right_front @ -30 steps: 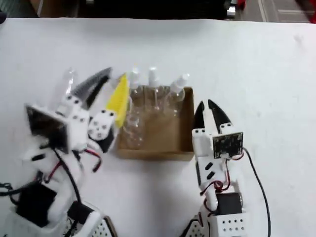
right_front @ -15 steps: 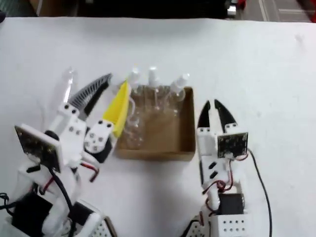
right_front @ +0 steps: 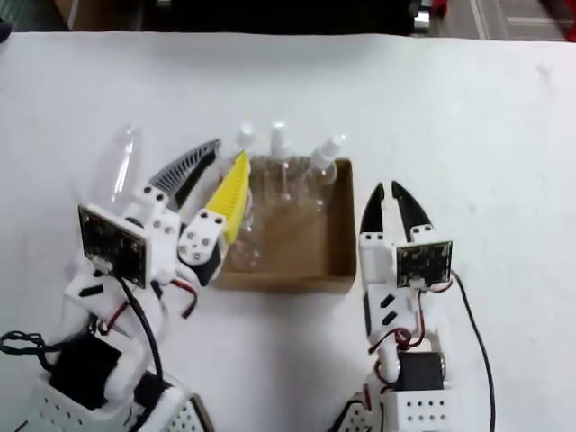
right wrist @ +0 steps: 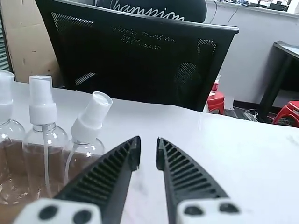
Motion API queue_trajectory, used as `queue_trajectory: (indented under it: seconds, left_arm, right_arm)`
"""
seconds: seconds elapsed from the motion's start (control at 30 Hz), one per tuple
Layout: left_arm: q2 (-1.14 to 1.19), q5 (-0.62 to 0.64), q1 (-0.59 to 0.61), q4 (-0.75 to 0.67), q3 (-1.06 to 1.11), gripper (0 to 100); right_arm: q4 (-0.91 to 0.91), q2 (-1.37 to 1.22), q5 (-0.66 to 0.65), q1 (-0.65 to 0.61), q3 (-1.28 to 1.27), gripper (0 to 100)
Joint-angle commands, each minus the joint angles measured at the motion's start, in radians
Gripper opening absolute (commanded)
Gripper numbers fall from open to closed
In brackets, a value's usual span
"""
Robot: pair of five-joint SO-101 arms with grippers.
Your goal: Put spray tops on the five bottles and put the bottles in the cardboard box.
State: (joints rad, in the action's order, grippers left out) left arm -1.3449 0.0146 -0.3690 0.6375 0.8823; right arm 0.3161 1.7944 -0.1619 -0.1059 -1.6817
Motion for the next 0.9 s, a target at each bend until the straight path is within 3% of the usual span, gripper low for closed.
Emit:
queue_trajectory:
  seconds: [0.0, 0.37, 0.6, 0.87]
  left_arm:
    - [-0.005, 0.006, -0.005, -0.035, -0.006, 7]
    - [-0.008, 0.002, 0.018, -0.086, 0.038, 7]
    - [-0.008, 0.000, 0.021, -0.020, -0.078, 7]
    - [-0.007, 0.002, 0.028, 0.012, -0.041, 7]
  right_arm:
    - [-0.025, 0.007, 0.000, 0.005, -0.009, 5.2]
    - [-0.025, 0.007, 0.000, 0.001, -0.009, 5.2]
    - [-0.025, 0.007, 0.000, -0.001, -0.009, 5.2]
    - [-0.025, 0.007, 0.000, -0.001, -0.009, 5.2]
